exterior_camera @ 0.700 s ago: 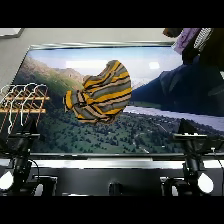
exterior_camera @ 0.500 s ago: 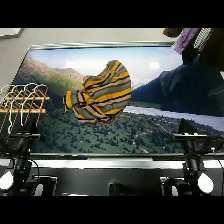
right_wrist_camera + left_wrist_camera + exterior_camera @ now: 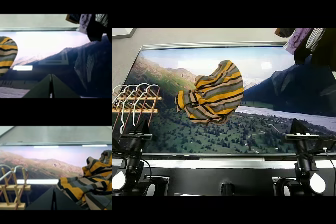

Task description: Fold the clothes and pants, and hang the long-sleeved shirts on hangers.

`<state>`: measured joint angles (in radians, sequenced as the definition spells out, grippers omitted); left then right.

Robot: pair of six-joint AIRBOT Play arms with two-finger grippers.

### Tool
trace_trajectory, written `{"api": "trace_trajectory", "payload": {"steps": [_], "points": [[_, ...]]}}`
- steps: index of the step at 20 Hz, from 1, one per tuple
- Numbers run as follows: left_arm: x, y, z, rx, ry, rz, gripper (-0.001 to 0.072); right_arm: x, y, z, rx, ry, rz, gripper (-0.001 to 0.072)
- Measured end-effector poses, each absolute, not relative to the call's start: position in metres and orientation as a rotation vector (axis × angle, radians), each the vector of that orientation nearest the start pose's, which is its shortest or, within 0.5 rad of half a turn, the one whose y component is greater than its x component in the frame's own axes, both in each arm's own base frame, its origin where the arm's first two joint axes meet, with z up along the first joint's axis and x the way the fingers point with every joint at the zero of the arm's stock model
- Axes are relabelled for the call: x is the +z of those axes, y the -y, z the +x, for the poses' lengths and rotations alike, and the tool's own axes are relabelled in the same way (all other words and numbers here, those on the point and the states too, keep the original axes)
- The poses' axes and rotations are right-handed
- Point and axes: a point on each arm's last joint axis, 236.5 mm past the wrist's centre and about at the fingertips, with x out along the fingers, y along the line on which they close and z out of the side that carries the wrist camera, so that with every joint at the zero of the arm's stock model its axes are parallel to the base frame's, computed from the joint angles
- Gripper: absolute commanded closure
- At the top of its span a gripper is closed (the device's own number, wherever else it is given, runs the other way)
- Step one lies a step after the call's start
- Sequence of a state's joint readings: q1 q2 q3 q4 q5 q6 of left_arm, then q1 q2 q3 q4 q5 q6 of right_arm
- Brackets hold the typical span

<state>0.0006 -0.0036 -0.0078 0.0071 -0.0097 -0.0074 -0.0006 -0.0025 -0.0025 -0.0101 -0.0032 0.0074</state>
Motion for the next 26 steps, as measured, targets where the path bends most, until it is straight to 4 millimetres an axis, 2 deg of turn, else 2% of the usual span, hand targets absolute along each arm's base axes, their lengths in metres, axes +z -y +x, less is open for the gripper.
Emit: {"api": "trace_trajectory", "payload": {"steps": [10,13,16,19,23,24,26], "points": [[0.097,0.004,0.277,-0.016,-0.012,-0.003,0.0682,0.1,0.0,0.277,-0.001,-0.005,0.0,0.0677],[0.098,0.021,0.276,-0.09,-0.011,-0.037,0.0654,0.102,-0.013,0.276,0.055,-0.004,0.06,0.0677],[0.102,0.04,0.273,-0.171,-0.017,-0.177,0.0654,0.119,-0.034,0.274,0.147,0.021,0.152,0.0677],[0.118,0.042,0.273,-0.183,-0.01,-0.476,0.0654,0.168,-0.039,0.269,0.186,0.104,0.319,0.0676],[0.161,0.023,0.273,-0.142,0.07,-0.872,0.0654,0.275,-0.017,0.258,0.126,0.294,0.357,0.0676],[0.171,0.02,0.272,-0.144,0.089,-0.921,0.0655,0.299,-0.014,0.259,0.117,0.324,0.342,0.0676],[0.184,0.01,0.27,-0.121,0.124,-1.003,0.0654,0.338,-0.016,0.272,0.126,0.347,0.316,0.0676]]}}
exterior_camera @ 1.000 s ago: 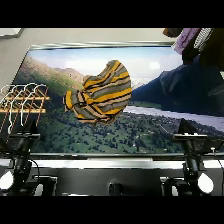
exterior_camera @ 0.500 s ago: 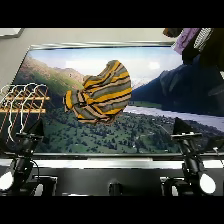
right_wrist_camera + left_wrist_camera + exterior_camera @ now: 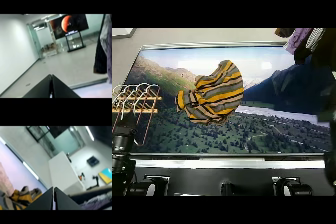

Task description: Fold the clothes and pants, and hang the long-sleeved shirts on hangers.

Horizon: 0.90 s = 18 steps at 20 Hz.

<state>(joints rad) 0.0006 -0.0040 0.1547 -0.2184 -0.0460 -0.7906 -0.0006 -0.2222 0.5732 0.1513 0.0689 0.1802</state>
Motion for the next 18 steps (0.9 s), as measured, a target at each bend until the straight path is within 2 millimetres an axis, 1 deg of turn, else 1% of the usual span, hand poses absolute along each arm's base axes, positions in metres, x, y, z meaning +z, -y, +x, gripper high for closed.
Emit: {"api": "trace_trajectory", "payload": {"steps": [1,2,3,4,5,6,7,8,9,10,11,12,13,14,15,16,17,18], "points": [[0.189,0.008,0.27,-0.117,0.135,-1.036,0.0653,0.351,-0.023,0.286,0.153,0.337,0.301,0.0676],[0.191,0.005,0.269,-0.111,0.143,-1.061,0.0654,0.36,-0.033,0.302,0.193,0.32,0.29,0.0676],[0.192,0.0,0.27,-0.093,0.152,-1.091,0.0655,0.364,-0.045,0.322,0.241,0.29,0.281,0.0676],[0.193,-0.003,0.271,-0.083,0.153,-1.122,0.0655,0.361,-0.059,0.345,0.294,0.251,0.281,0.0676],[0.193,-0.001,0.273,-0.088,0.142,-1.133,0.0655,0.352,-0.07,0.366,0.342,0.201,0.309,0.0676],[0.194,0.006,0.278,-0.108,0.117,-1.135,0.0656,0.336,-0.084,0.387,0.396,0.134,0.349,0.0677],[0.195,0.016,0.285,-0.136,0.082,-1.108,0.0656,0.315,-0.095,0.404,0.44,0.059,0.382,0.0677],[0.197,0.031,0.294,-0.179,0.034,-1.063,0.0656,0.289,-0.108,0.418,0.483,-0.035,0.408,0.0677],[0.197,0.045,0.304,-0.218,-0.019,-1.001,0.0656,0.264,-0.119,0.425,0.518,-0.127,0.421,0.0677],[0.199,0.061,0.318,-0.264,-0.081,-0.928,0.0656,0.234,-0.129,0.428,0.544,-0.238,0.421,0.0677],[0.198,0.077,0.332,-0.31,-0.151,-0.856,0.0656,0.205,-0.135,0.426,0.558,-0.351,0.404,0.0677],[0.192,0.094,0.348,-0.353,-0.245,-0.78,0.065,0.177,-0.136,0.421,0.553,-0.466,0.377,0.0677],[0.18,0.106,0.362,-0.379,-0.35,-0.722,0.0578,0.148,-0.131,0.414,0.52,-0.586,0.343,0.0677],[0.162,0.113,0.377,-0.382,-0.481,-0.665,0.0491,0.122,-0.12,0.406,0.467,-0.693,0.31,0.0676],[0.138,0.114,0.391,-0.364,-0.623,-0.608,0.0367,0.099,-0.104,0.398,0.392,-0.796,0.283,0.0676],[0.108,0.11,0.401,-0.327,-0.784,-0.539,0.0275,0.082,-0.086,0.39,0.304,-0.877,0.264,0.0676],[0.085,0.1,0.409,-0.28,-0.907,-0.487,0.0198,0.07,-0.07,0.384,0.226,-0.934,0.252,0.0675],[0.063,0.088,0.419,-0.223,-1.011,-0.445,0.0169,0.06,-0.055,0.379,0.152,-0.978,0.243,0.0674]]}}
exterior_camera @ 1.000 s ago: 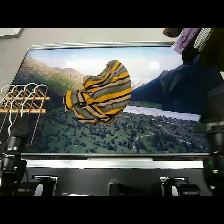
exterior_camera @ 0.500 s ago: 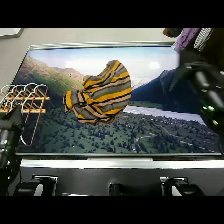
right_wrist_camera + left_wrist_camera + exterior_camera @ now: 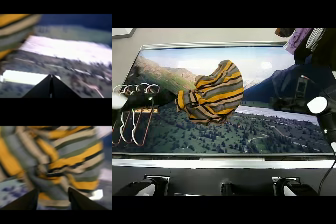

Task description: Fold the clothes and pants, and hang the long-sleeved shirts on hangers.

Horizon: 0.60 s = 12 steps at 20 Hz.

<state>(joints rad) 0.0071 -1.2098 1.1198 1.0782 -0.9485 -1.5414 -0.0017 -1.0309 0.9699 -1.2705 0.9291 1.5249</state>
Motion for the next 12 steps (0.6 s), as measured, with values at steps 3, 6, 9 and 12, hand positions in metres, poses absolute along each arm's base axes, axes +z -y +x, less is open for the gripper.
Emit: {"api": "trace_trajectory", "payload": {"steps": [3,6,9,12], "points": [[0.012,0.062,0.442,-0.085,-1.198,-0.403,0.0166,0.042,-0.03,0.369,0.02,-1.055,0.231,0.0499],[-0.032,0.051,0.457,0.029,-1.289,-0.456,0.0166,0.03,-0.019,0.364,-0.051,-1.104,0.244,0.0473],[-0.06,0.062,0.467,0.054,-1.332,-0.562,0.0169,0.025,-0.014,0.361,-0.091,-1.125,0.261,0.0421],[-0.077,0.074,0.471,0.058,-1.363,-0.649,0.0685,0.023,-0.011,0.36,-0.11,-1.133,0.271,0.0421]]}}
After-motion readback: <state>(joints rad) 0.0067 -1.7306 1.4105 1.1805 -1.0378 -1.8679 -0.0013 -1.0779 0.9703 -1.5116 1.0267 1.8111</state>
